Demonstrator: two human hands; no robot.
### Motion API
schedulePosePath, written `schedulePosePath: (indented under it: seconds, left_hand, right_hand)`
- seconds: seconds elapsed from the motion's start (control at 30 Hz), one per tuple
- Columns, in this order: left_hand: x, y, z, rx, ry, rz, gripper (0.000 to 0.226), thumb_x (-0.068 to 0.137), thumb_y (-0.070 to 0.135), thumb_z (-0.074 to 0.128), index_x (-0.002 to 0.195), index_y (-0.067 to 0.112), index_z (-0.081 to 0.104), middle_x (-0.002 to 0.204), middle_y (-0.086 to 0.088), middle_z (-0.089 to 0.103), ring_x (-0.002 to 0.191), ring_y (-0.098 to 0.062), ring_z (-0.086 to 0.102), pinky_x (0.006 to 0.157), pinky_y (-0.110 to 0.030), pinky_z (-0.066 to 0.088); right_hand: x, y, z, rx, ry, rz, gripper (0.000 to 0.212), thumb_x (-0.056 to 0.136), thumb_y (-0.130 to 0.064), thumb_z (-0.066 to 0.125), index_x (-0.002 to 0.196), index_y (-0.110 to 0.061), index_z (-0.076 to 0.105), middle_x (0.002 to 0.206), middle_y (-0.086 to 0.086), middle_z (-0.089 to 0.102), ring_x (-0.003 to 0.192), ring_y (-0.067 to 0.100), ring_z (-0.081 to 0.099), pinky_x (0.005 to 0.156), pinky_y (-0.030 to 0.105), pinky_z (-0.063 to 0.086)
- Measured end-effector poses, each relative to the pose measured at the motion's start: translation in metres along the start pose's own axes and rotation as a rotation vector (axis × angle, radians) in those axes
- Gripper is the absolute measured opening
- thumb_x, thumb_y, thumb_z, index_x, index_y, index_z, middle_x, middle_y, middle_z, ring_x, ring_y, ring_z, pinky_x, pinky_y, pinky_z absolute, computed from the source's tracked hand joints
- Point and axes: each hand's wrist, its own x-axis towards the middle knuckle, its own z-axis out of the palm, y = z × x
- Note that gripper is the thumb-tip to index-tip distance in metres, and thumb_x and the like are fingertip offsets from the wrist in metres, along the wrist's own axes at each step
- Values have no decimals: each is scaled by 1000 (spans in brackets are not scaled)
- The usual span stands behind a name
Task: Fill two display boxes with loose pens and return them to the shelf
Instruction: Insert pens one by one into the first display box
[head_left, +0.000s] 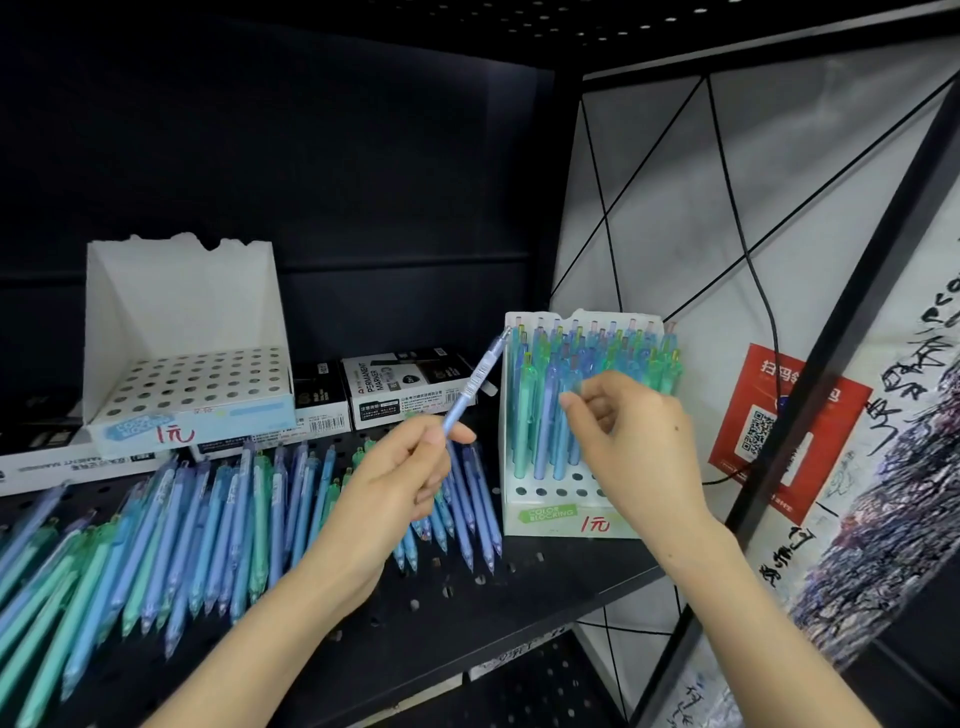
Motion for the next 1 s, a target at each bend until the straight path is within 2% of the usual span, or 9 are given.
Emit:
schedulePosePath:
  seconds: [0.13,0.2,0.3,0.43,0.53,0.63,0.73,0.87,1.0]
  left_hand:
    - [-2,0,1,34,-102,30,30,92,40,39,94,27,66,58,11,35,54,-8,30,53,-21,29]
    - [-4,-1,3,141,-167,71,29,93,47,38,92,36,65,59,15,41,56,-4,36,59,-20,31]
    - [-7,1,8,266,-249,110,28,90,44,38,97,34,63,62,22,49,59,4,42,61,-13,35]
    - [-7,-2,8,385,-199,144,26,88,42,39,108,41,57,87,21,57,81,3,52,71,-9,39]
    - [-2,-10,6,506,-140,201,30,92,38,43,119,50,45,108,25,50,101,3,49,82,-8,37]
    - [0,-13,9,579,-153,206,40,91,41,42,127,55,30,118,41,35,101,7,47,85,-6,35]
    - [1,-15,12,608,-198,189,46,95,35,42,130,55,22,116,52,21,103,15,43,85,-2,33]
    - [1,-17,14,608,-262,160,46,98,30,39,132,54,19,118,52,13,101,28,33,85,5,27]
    - [0,-17,16,596,-259,117,52,98,29,40,138,50,14,117,50,7,106,18,38,82,8,25]
  right_hand:
    - [-11,-7,-9,-6,224,-68,27,85,-39,63,100,-17,68,66,-15,58,55,7,54,57,23,45]
    - [-20,-16,-14,233,145,-18,23,83,-42,61,92,-22,68,64,-13,61,59,5,56,58,18,46]
    - [-26,-27,-16,588,-144,95,8,84,-30,63,82,-25,68,70,-11,66,64,3,58,60,17,46]
    - [-23,-19,-33,721,-88,134,13,81,-25,64,80,-13,67,66,-4,66,55,3,58,51,13,46]
    - [-13,-4,-49,627,181,114,19,77,-35,64,73,-16,63,63,2,64,54,11,56,50,15,46]
    - [-4,10,-50,405,320,106,18,80,-35,67,68,-25,58,64,2,63,58,22,59,53,19,48]
    - [0,15,-42,227,293,94,23,79,-42,65,70,-22,59,64,-5,61,59,14,59,56,14,46]
    - [2,17,-30,166,269,65,28,80,-41,66,72,-14,59,62,-4,61,59,11,59,58,17,48]
    - [6,17,-24,195,206,75,30,81,-39,66,75,-10,60,64,0,62,62,17,62,61,37,54]
